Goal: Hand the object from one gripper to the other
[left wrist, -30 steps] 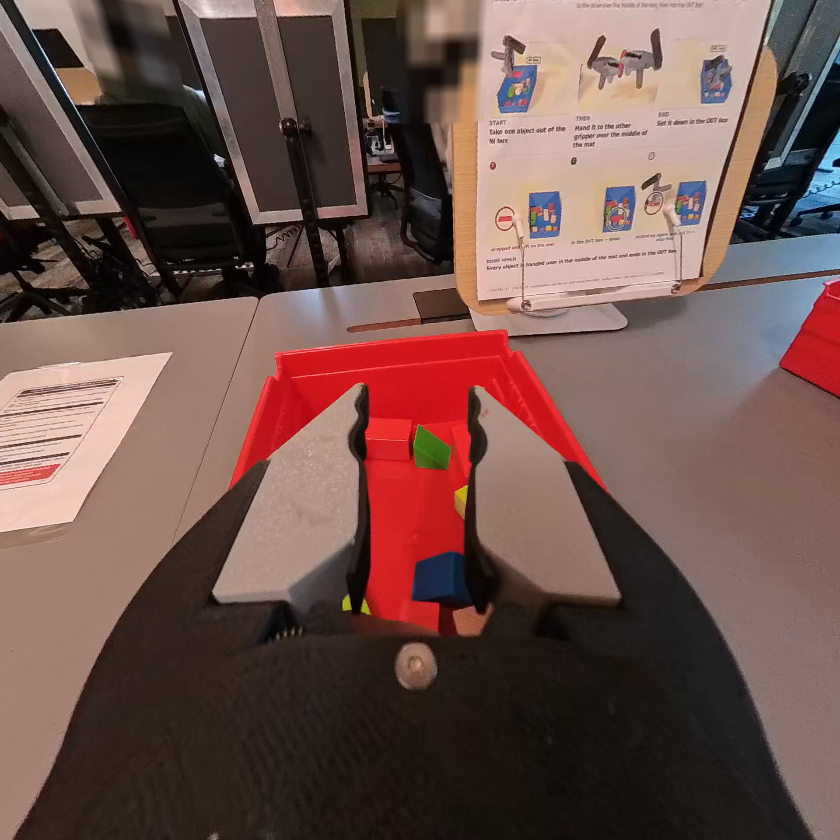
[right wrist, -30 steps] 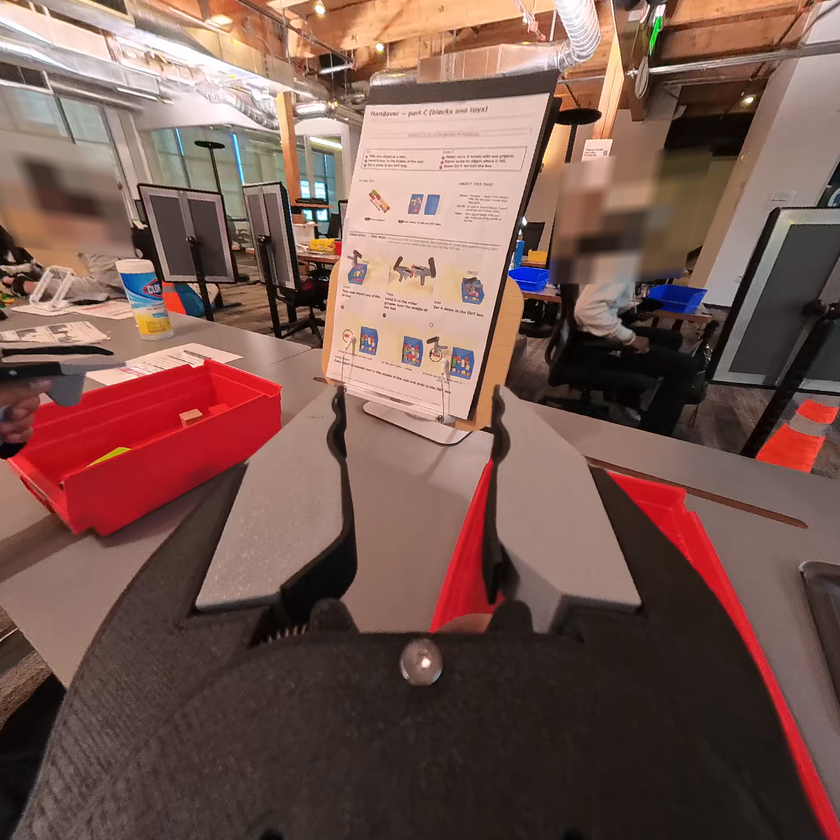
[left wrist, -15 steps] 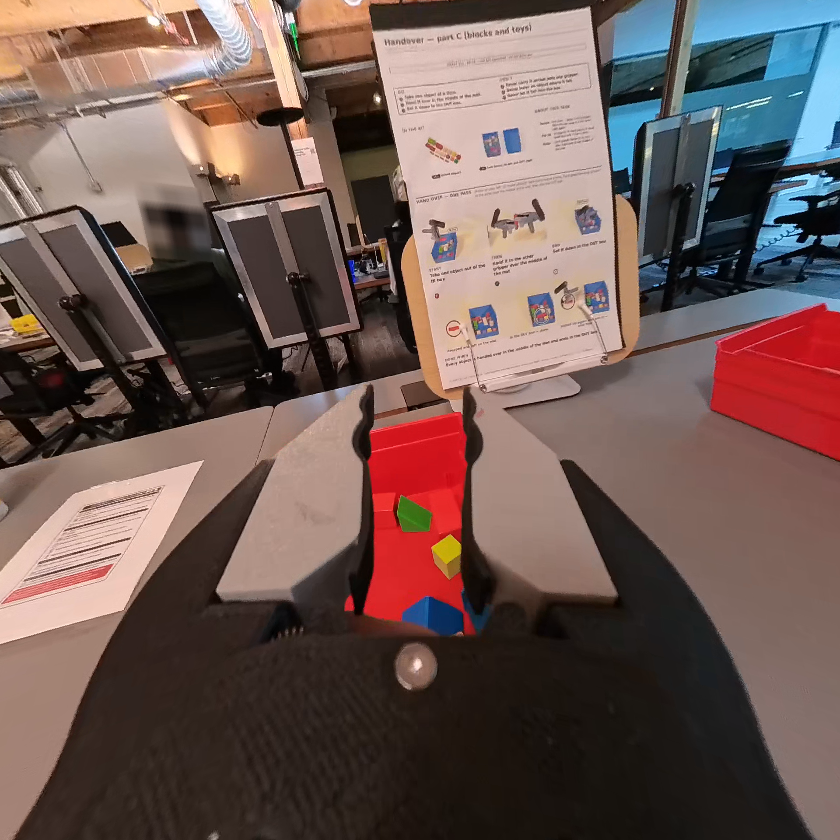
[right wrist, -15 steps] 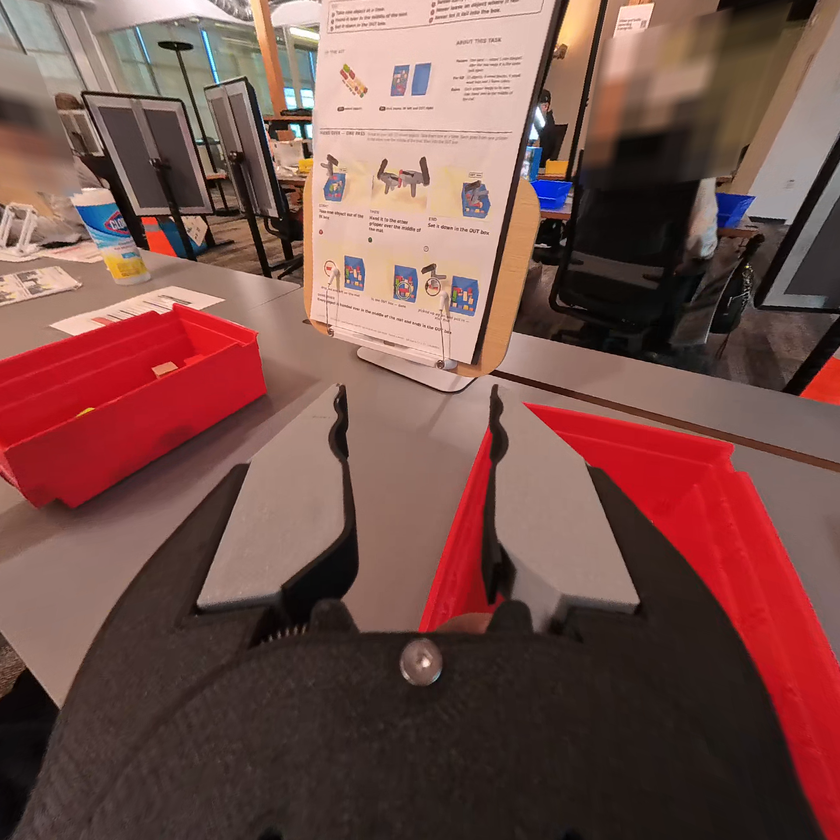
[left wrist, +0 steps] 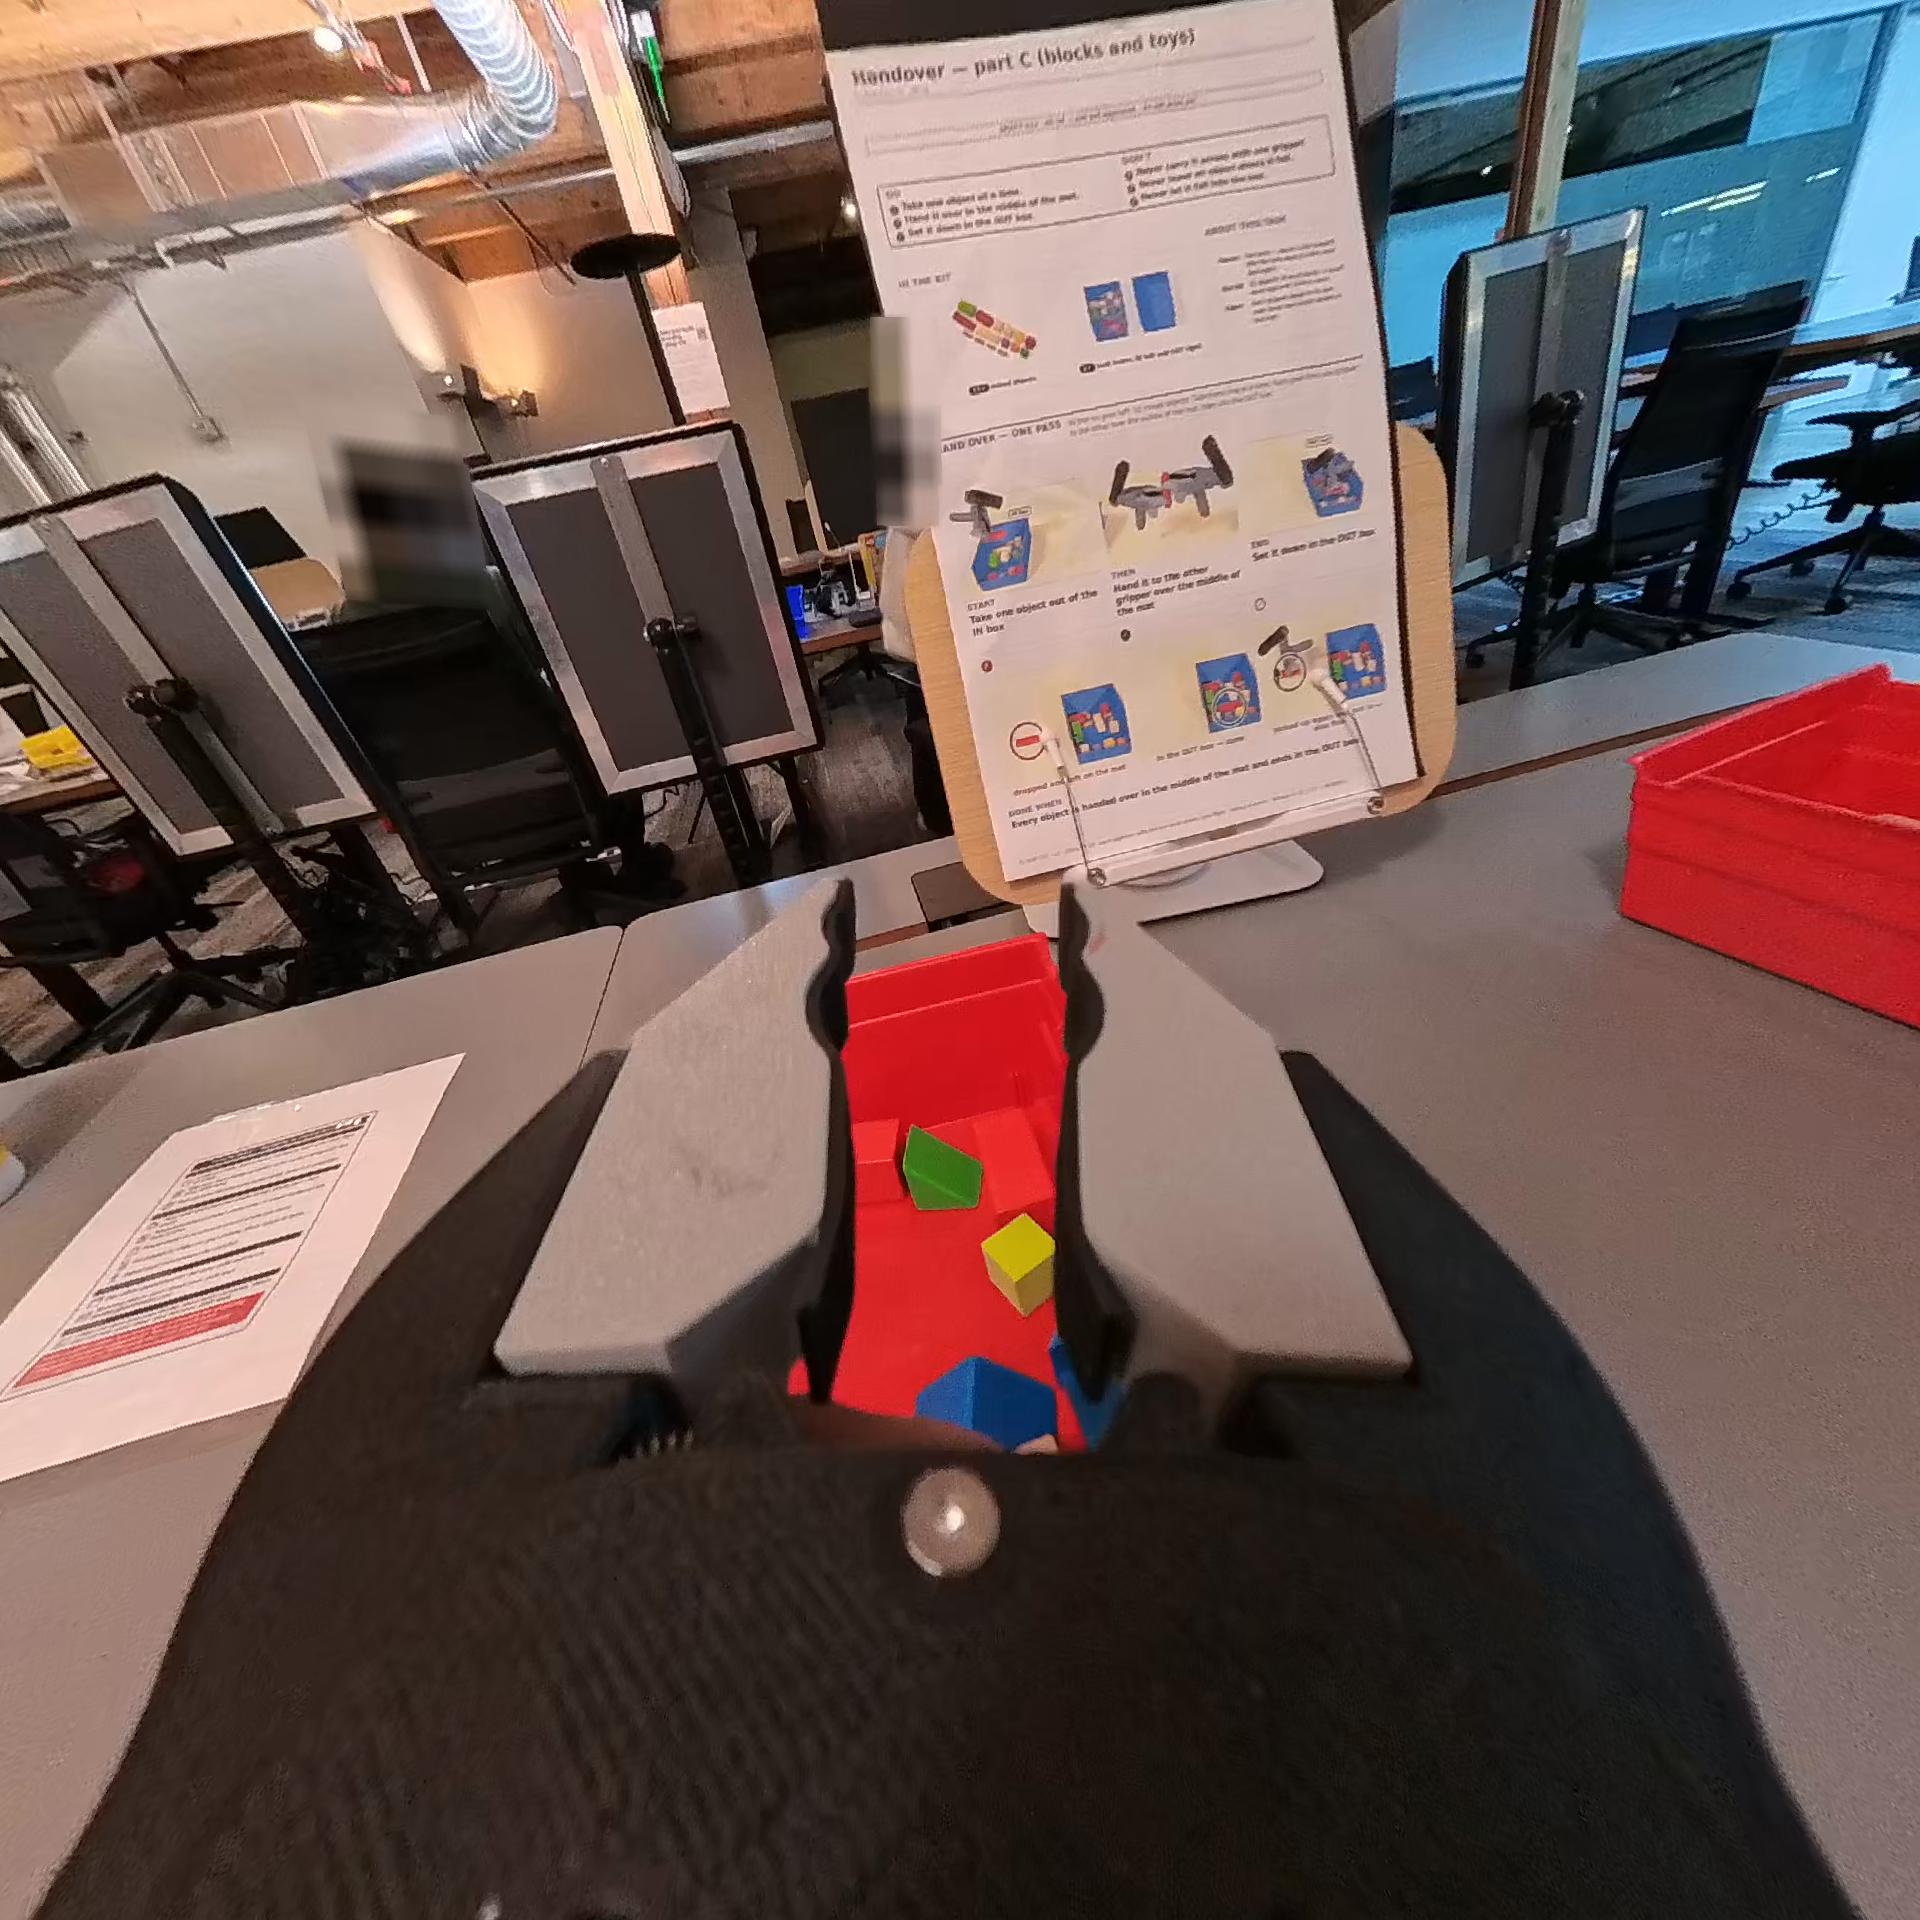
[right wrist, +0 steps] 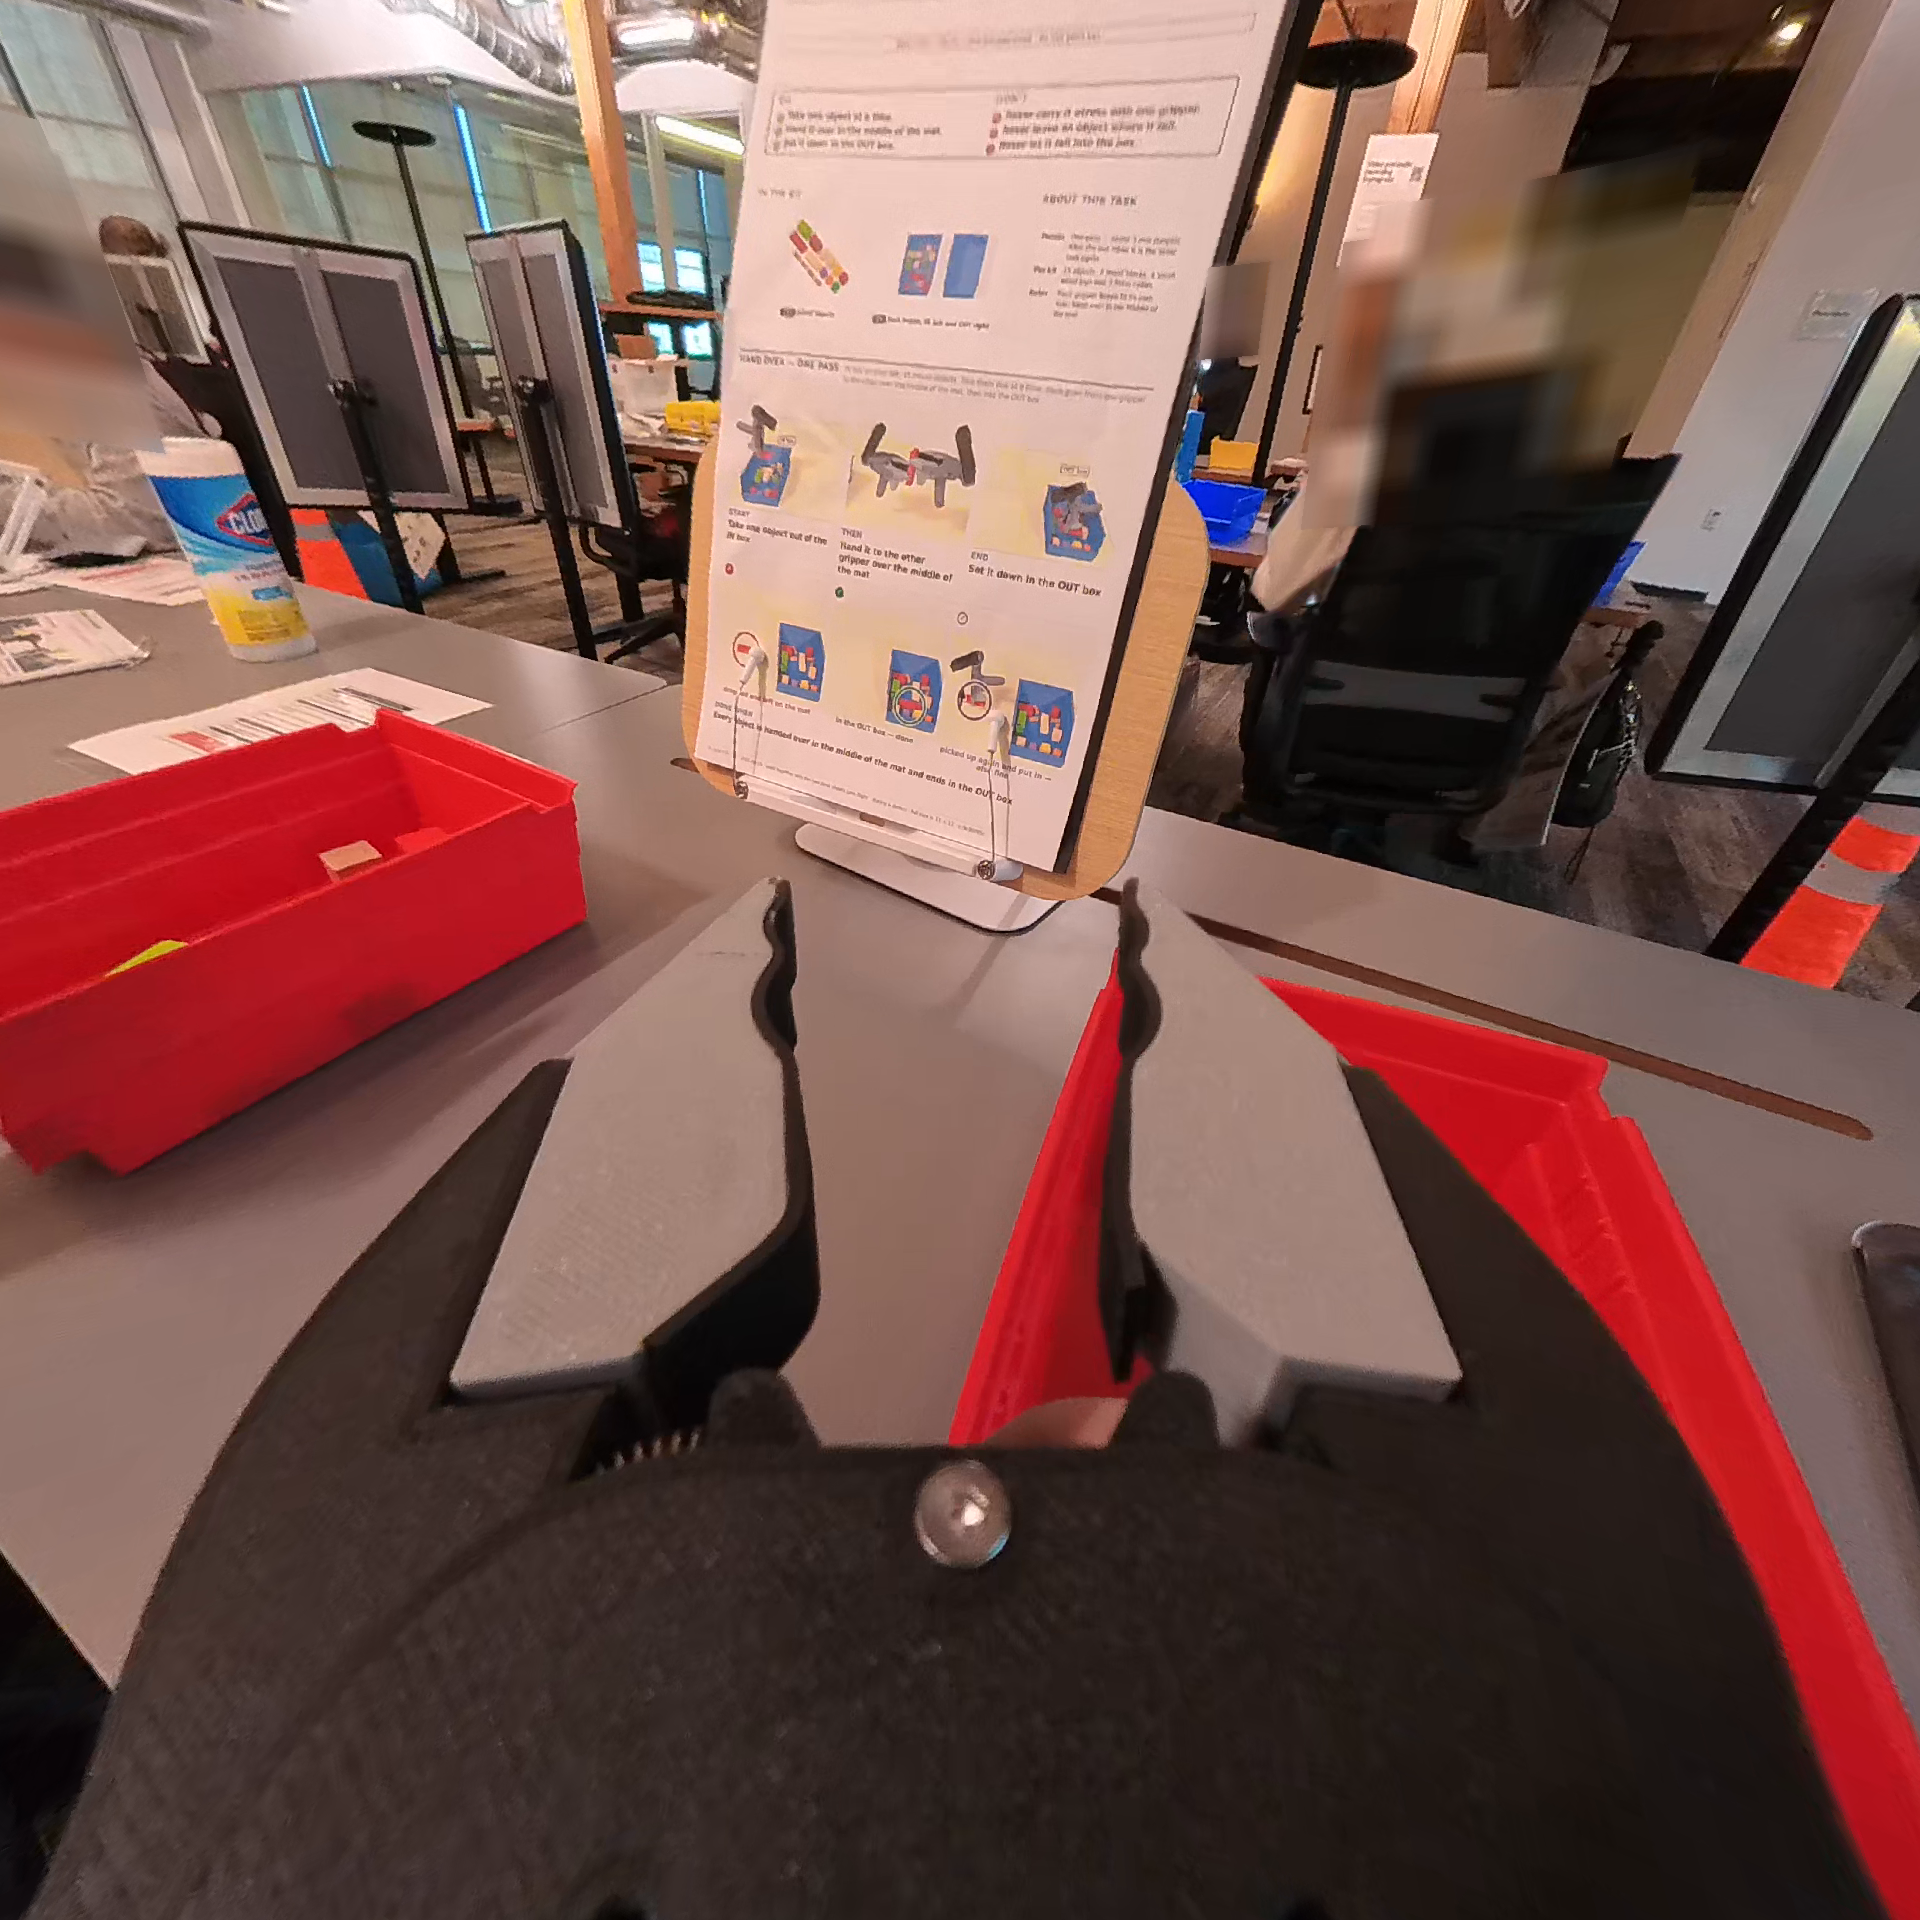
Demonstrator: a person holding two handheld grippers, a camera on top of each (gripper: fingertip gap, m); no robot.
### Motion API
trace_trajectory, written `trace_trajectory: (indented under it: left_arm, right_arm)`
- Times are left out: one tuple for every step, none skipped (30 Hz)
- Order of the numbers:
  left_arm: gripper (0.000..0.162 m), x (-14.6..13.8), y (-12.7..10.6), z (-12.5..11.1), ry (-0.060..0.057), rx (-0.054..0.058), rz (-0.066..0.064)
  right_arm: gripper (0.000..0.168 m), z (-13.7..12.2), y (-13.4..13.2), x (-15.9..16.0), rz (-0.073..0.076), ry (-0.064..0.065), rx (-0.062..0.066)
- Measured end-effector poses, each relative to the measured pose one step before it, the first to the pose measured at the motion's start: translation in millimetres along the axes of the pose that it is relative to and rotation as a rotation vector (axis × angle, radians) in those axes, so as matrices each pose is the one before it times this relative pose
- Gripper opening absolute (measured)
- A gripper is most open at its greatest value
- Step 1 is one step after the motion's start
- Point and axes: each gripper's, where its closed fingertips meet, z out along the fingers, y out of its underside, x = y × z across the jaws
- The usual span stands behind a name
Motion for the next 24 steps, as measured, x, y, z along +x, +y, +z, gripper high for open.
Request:
trace_trajectory:
  left_arm:
    - [0.037, -0.07, 1.44, 0.98, -0.0003, -0.0058, 0.0009]
    - [0.037, 0.33, 0.77, 0.71, 0.0014, -0.0027, 0.0]
    - [0.037, 0.67, 0.42, 0.53, 0.0035, -0.001, -0.0008]
    - [0.037, 0.41, 0.25, 0.32, 0.0021, -0.0012, -0.0003]
    - [0.037, 0.11, 0.19, 0.15, -0.0003, -0.0009, 0.0008]
    - [0.037, 0.05, 0.04, -0.07, -0.0001, 0.0003, 0.0008]
    - [0.037, 0.18, -0.18, -0.16, 0.0011, 0.0006, -0.0004]
    - [0.037, 0.01, -0.34, -0.33, 0.0004, 0.0011, -0.0009]
    - [0.037, 0.06, -0.53, -0.49, -0.0001, 0.0015, 0.0]
    - [0.037, -0.11, -0.54, -0.48, -0.0011, 0.0015, 0.0005]
    - [0.037, 0.09, -0.78, -0.71, -0.0003, 0.0024, 0.0005]
    - [0.037, 0.33, -0.75, -0.59, 0.0005, 0.0027, 0.0003]
    - [0.037, 0.09, -0.7, -0.5, -0.0005, 0.0025, 0.0003]
    - [0.037, 0.0, -0.48, -0.36, -0.0004, 0.0018, 0.0004]
    - [0.037, 0.18, -0.09, -0.11, 0.0009, -0.0002, 0.0005]
    - [0.037, -0.2, 0.19, 0.05, -0.0008, -0.0005, 0.0001]
    - [0.037, -0.13, 0.35, 0.23, 0.0001, -0.0008, -0.0004]
    - [0.037, 0.03, 0.31, 0.21, 0.0016, -0.001, -0.0013]
    - [0.037, 0.24, -0.01, 0.2, 0.0013, 0.0001, -0.001]
    - [0.037, 0.19, 0.11, 0.19, 0.0007, -0.0002, 0.0003]
    - [0.037, 0.18, 0.03, 0.08, -0.0002, -0.0006, 0.0012]
    - [0.037, 0.16, 0.14, 0.07, 0.0003, -0.0006, 0.0012]
    - [0.037, 0.01, 0.03, 0.08, -0.0004, -0.0003, 0.0004]
    - [0.037, -0.27, -0.04, -0.08, -0.0012, 0.0004, 0.0002]
  right_arm:
    - [0.061, -1.42, -1.72, -1.0, 0.0003, -0.0019, 0.0064]
    - [0.061, -1.32, -1.6, -1.05, 0.0007, -0.0034, 0.0063]
    - [0.061, -1.17, -1.39, -0.82, -0.0007, -0.0017, 0.0053]
    - [0.061, -0.94, -1.04, -0.39, -0.0022, 0.0005, 0.0033]
    - [0.061, -0.5, -0.52, -0.42, -0.0024, 0.0008, 0.0015]
    - [0.061, -0.29, -0.21, -0.3, -0.0015, -0.0002, 0.0007]
    - [0.061, -0.01, -0.07, -0.47, -0.0002, -0.0015, 0.0004]
    - [0.061, 0.17, 0.15, -0.52, 0.0008, -0.0026, -0.0005]
    - [0.061, 0.42, 0.12, -0.44, 0.0011, -0.0032, -0.0003]
    - [0.061, 0.41, 0.25, -0.6, 0.0013, -0.0042, -0.0004]
    - [0.061, 0.39, 0.41, -0.64, 0.0012, -0.0045, -0.0009]
    - [0.061, 0.43, 0.34, -0.41, 0.0009, -0.0025, -0.0011]
    - [0.061, 0.24, 0.29, -0.05, -0.0004, -0.0003, -0.0007]
    - [0.061, 0.12, 0.0, 0.02, -0.0008, 0.0008, -0.0001]
    - [0.061, 0.02, -0.09, -0.12, -0.0004, -0.0001, 0.0006]
    - [0.061, -0.08, -0.04, -0.34, -0.0001, -0.001, 0.0002]
    - [0.061, -0.11, -0.09, -0.19, -0.0006, -0.0003, -0.0001]
    - [0.061, -0.1, -0.1, -0.02, -0.0012, 0.0007, 0.0]
    - [0.061, -0.08, 0.0, 0.1, -0.0008, 0.0007, 0.0]
    - [0.061, -0.1, -0.07, 0.01, 0.0003, 0.0002, 0.0006]
    - [0.061, 0.06, -0.09, -0.04, 0.0008, -0.0008, 0.0007]
    - [0.061, 0.19, 0.2, 0.01, 0.0008, -0.0008, -0.0007]
    - [0.061, 0.17, 0.34, 0.11, 0.0005, -0.0003, -0.001]
    - [0.061, 0.18, 0.14, -0.15, -0.0002, -0.0004, -0.0004]
